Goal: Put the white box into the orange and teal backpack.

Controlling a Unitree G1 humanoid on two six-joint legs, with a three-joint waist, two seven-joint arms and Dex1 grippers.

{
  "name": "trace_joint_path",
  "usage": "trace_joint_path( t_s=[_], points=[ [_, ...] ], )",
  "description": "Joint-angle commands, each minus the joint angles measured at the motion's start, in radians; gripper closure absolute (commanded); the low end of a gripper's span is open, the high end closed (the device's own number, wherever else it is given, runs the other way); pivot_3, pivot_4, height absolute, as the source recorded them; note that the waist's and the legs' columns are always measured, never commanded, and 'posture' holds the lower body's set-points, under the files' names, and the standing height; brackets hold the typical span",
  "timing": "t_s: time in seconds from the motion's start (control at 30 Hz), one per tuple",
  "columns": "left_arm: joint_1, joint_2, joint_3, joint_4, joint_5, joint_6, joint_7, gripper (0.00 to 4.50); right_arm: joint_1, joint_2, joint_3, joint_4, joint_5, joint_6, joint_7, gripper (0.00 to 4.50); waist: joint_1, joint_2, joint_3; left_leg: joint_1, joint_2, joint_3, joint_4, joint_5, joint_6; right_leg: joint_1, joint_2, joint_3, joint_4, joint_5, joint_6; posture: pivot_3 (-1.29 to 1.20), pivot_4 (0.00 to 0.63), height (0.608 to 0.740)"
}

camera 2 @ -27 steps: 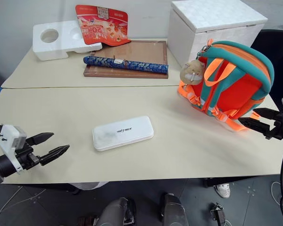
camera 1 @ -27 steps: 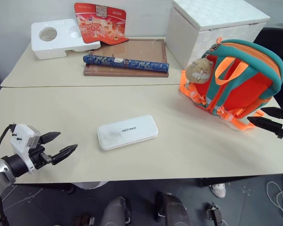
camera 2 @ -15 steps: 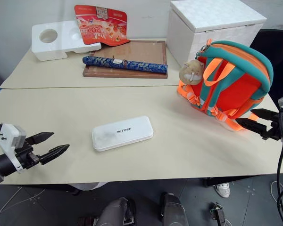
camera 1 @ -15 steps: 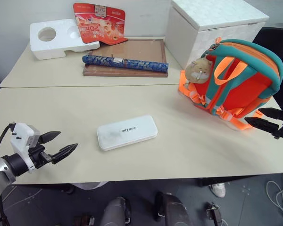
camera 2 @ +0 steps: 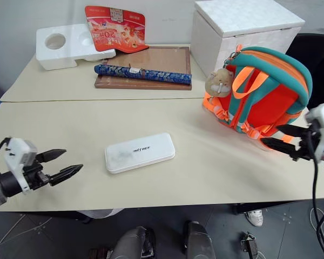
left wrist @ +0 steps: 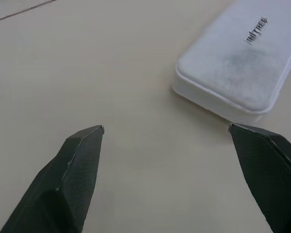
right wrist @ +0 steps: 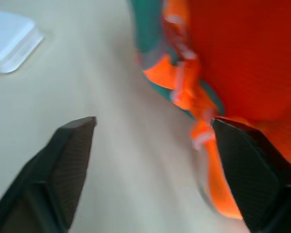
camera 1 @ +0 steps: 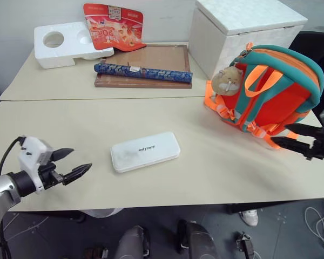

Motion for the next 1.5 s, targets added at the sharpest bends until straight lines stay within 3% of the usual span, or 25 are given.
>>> trace_joint_path(
  t_s=[0.03,0.27,0.37,0.5,0.77,1.17,1.27,1.5],
  points=[
    [-0.065,0.020,-0.081,0.047,0.056,-0.019,0.006,1.49,-0.051,0.035,0.096,-0.104,0.001,0.000,0.005,1.95,0.000,0.000,0.000,0.000,0.000,0.000,0.000,0.000,0.000,0.000,0.000,0.000,0.000,0.000,0.000,0.00,0.150,0.740],
    [-0.189,0.011,-0.228,0.115,0.113,-0.034,-0.013,3.64,-0.224,0.206,0.336,-0.073,-0.114,-0.073,-0.035,4.31,-0.001,0.000,0.000,-0.002,0.000,0.001,0.000,0.002,0.001,-0.002,0.000,0.000,0.000,0.000,0.000,0.00,0.150,0.740],
    [-0.240,0.009,-0.277,0.145,0.128,-0.039,-0.029,4.45,-0.281,0.270,0.412,-0.017,-0.182,-0.121,-0.044,4.50,-0.001,0.000,0.000,-0.003,0.000,0.001,0.000,0.003,0.003,-0.004,0.000,0.000,0.000,0.000,0.000,0.00,0.150,0.740],
    [-0.307,-0.018,-0.319,0.171,0.104,0.012,-0.043,4.45,-0.350,0.353,0.490,0.073,-0.283,-0.180,-0.097,4.50,-0.001,0.000,0.000,-0.004,-0.001,0.002,0.000,0.003,0.003,-0.005,0.001,-0.001,0.000,0.000,0.000,0.00,0.150,0.740],
    [-0.405,-0.094,-0.360,0.227,0.089,0.035,-0.056,4.45,-0.359,0.460,0.531,0.125,-0.339,-0.215,-0.123,4.50,-0.001,0.000,0.000,-0.004,-0.001,0.003,0.003,0.004,0.004,-0.004,0.001,-0.003,0.008,0.000,0.001,0.00,0.150,0.740],
    [-0.531,-0.150,-0.437,0.386,0.168,-0.002,-0.087,4.45,-0.283,0.444,0.490,0.025,-0.333,-0.155,-0.124,4.50,0.000,0.000,0.000,-0.003,-0.002,0.003,0.004,0.005,0.005,-0.003,0.001,-0.004,0.010,0.000,0.001,0.00,0.150,0.740],
    [-0.555,-0.108,-0.410,0.440,0.137,0.099,-0.122,3.89,-0.287,0.435,0.482,0.046,-0.344,-0.171,-0.128,4.50,-0.001,0.000,0.000,-0.002,-0.001,0.003,0.004,0.005,0.005,-0.003,0.002,-0.004,0.010,0.000,0.001,0.00,0.150,0.740],
    [-0.655,-0.021,-0.392,0.558,-0.032,0.530,-0.239,1.78,-0.297,0.438,0.482,0.073,-0.357,-0.197,-0.134,4.50,-0.020,-0.001,0.000,-0.002,-0.001,0.003,0.004,0.005,0.004,-0.004,0.003,-0.006,0.011,0.000,0.001,0.00,0.150,0.740]
  ],
)
